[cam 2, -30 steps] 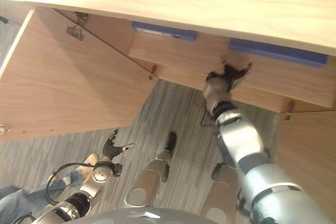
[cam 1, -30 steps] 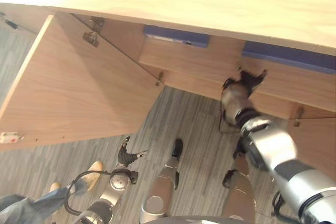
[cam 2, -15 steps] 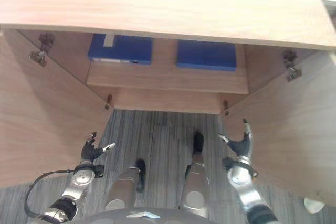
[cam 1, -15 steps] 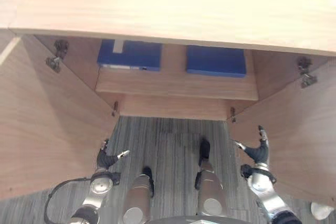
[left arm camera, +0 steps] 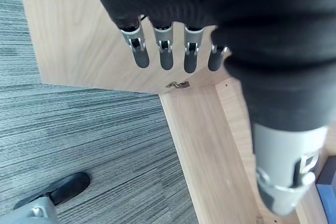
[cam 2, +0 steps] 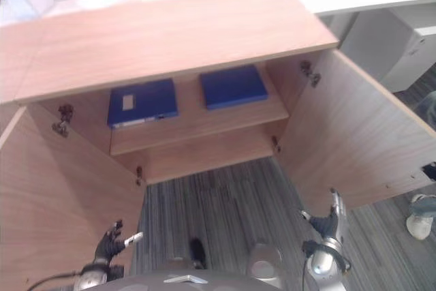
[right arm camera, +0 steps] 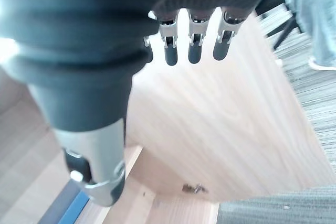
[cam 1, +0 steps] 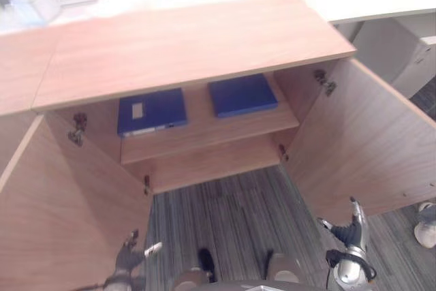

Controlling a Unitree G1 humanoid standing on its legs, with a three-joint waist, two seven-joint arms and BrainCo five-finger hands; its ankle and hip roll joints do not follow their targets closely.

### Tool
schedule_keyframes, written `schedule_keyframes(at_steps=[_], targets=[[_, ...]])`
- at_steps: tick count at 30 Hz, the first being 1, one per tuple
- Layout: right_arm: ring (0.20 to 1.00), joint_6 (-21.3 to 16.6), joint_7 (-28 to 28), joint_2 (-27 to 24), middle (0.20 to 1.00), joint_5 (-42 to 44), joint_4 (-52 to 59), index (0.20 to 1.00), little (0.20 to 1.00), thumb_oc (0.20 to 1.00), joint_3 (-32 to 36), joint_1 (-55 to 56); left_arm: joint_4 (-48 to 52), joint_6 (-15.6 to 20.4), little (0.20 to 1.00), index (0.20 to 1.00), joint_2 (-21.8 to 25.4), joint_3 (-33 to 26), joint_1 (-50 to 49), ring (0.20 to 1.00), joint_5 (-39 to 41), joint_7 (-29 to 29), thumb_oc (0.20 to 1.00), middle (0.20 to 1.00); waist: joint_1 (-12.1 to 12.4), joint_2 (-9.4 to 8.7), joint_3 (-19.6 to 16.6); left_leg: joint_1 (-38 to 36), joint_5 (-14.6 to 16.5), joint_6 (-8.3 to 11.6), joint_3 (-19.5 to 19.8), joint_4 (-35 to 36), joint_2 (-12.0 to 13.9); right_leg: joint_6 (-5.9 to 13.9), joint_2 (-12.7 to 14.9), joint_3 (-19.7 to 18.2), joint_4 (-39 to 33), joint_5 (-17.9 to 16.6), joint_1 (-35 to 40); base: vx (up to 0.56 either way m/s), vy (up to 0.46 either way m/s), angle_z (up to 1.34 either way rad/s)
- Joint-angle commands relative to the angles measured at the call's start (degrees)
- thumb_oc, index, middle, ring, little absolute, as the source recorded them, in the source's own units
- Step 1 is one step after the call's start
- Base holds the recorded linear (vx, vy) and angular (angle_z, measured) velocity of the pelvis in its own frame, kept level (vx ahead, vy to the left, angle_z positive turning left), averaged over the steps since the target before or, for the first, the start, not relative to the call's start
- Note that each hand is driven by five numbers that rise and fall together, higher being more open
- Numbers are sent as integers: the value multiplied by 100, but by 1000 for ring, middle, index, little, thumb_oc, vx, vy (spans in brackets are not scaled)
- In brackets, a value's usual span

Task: Put the empty folder in the office cabinet

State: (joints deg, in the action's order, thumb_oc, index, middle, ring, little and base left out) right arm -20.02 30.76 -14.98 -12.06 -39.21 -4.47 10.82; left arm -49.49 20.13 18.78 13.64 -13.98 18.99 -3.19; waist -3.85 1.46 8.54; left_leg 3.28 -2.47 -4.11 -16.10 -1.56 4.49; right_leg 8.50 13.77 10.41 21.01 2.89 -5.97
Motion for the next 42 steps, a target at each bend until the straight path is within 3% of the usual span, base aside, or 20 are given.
schedule_keyframes(at_steps=[1,3,8,9,12,13,15,17,18,19,27,28,30,31,35,42], targets=[[1000,-198,390,-53,1000,576,22,1000,1000,1000,86,-349,237,91,1000,1000,283,-212,211,1000,109,-40,1000,1000,130,-164,-160,-244,564,383,25,126,-337,339,309,-63,-932,-1259,-89,-36,-55,-69],[1000,-141,463,38,1000,824,-215,1000,1000,1000,149,-401,118,48,1000,1000,237,-196,130,1000,116,-33,1000,1000,248,-211,-372,-236,470,423,-121,253,-311,400,399,30,-1045,-1409,138,-39,-133,-80],[1000,-132,400,16,1000,1259,-495,1000,1000,1000,245,-580,22,18,1000,1000,233,-164,140,1000,111,-26,1000,1000,274,-211,-498,-234,366,500,-146,318,-215,389,383,-71,-1319,-1351,213,-20,-140,-40],[1000,-78,181,-175,1000,1641,-580,1000,1000,1000,379,-811,-105,-44,1000,1000,297,-223,195,1000,93,-34,1000,1000,365,-268,-603,-235,279,606,-197,343,-126,394,271,-114,-1848,-1078,467,-27,-166,7],[1000,-90,-36,-358,1000,1944,-619,1000,1000,1000,448,-976,-102,-69,1000,1000,323,-253,223,1000,141,-56,1000,1000,434,-280,-659,-237,182,678,-208,367,-42,376,165,-111,-2102,-952,590,-44,-178,-7],[1000,-42,-394,-657,1000,2060,-658,1000,1000,1000,358,-1148,-162,-102,1000,1000,359,-305,286,1000,142,-103,1000,1000,475,-273,-681,-225,55,770,-201,408,82,316,39,-68,-2269,-818,690,-63,-176,-32],[1000,-44,-404,-665,1000,2068,-665,1000,1000,1000,357,-1156,-164,-102,1000,1000,353,-307,289,1000,142,-104,1000,1000,470,-265,-677,-228,50,775,-198,413,87,312,32,-63,-2277,-821,697,-43,-108,-12],[1000,-7,-913,-1022,1000,2206,-785,1000,1000,1000,87,-1428,-170,-159,1000,1000,453,-329,366,1000,128,-204,1000,1000,557,-267,-717,-211,-110,872,-165,497,215,251,-99,37,-2489,-750,846,-55,-148,5],[1000,-7,-913,-1022,1000,2206,-785,1000,1000,1000,87,-1428,-170,-159,1000,1000,453,-329,366,1000,128,-204,1000,1000,557,-267,-717,-211,-110,872,-165,497,215,251,-99,37,-2489,-750,846,-60,-166,10],[1000,139,-1372,-1335,1000,2354,-1118,1000,1000,1000,-232,-1709,-271,-220,1000,1000,526,-339,451,1000,87,-292,1000,1000,668,-265,-771,-181,-222,948,-125,544,302,207,-209,114,-2588,-668,936,-40,-114,14],[1000,203,-1802,-1367,1000,2930,-1707,1000,1000,1000,-461,-2401,-413,-299,1000,1000,536,-281,642,1000,88,-384,1000,1000,846,-197,-855,-178,-374,1045,5,612,415,111,-362,250,-2601,-544,1064,-14,-60,11],[1000,165,-2153,-1421,1000,3197,-1583,1000,1000,1000,-576,-2484,-428,-321,1000,1000,553,-304,670,1000,56,-431,1000,1000,898,-184,-879,-200,-399,1069,41,618,446,89,-394,277,-2601,-519,1091,-8,-34,12],[1000,167,-2265,-1468,1000,3241,-1529,1000,1000,1000,-655,-2522,-433,-342,1000,1000,554,-327,675,1000,50,-467,1000,1000,912,-176,-882,-208,-408,1077,47,619,462,85,-403,300,-2601,-512,1112,-12,-25,9],[1000,158,-2722,-1575,1000,3345,-1124,1000,1000,1000,-917,-2496,-447,-377,1000,1000,564,-412,605,1000,-38,-573,1000,1000,973,-175,-911,-241,-432,1100,38,630,497,78,-421,340,-2601,-503,1135,-17,-26,8],[1000,206,-2938,-1567,1000,3297,-960,1000,1000,1000,-1135,-2530,-562,-402,1000,1000,543,-470,608,1000,-98,-610,1000,1000,998,-185,-931,-271,-441,1116,36,635,522,71,-424,360,-2601,-512,1157,-2,-5,-3],[1000,172,-3717,-1588,1000,3730,453,1000,1000,1000,-1912,-2522,-820,-433,1000,1000,436,-591,595,1000,-295,-624,1000,1000,979,-187,-975,-380,-450,1157,-3,639,598,35,-449,360,-2601,-503,1227,0,-11,-9]])
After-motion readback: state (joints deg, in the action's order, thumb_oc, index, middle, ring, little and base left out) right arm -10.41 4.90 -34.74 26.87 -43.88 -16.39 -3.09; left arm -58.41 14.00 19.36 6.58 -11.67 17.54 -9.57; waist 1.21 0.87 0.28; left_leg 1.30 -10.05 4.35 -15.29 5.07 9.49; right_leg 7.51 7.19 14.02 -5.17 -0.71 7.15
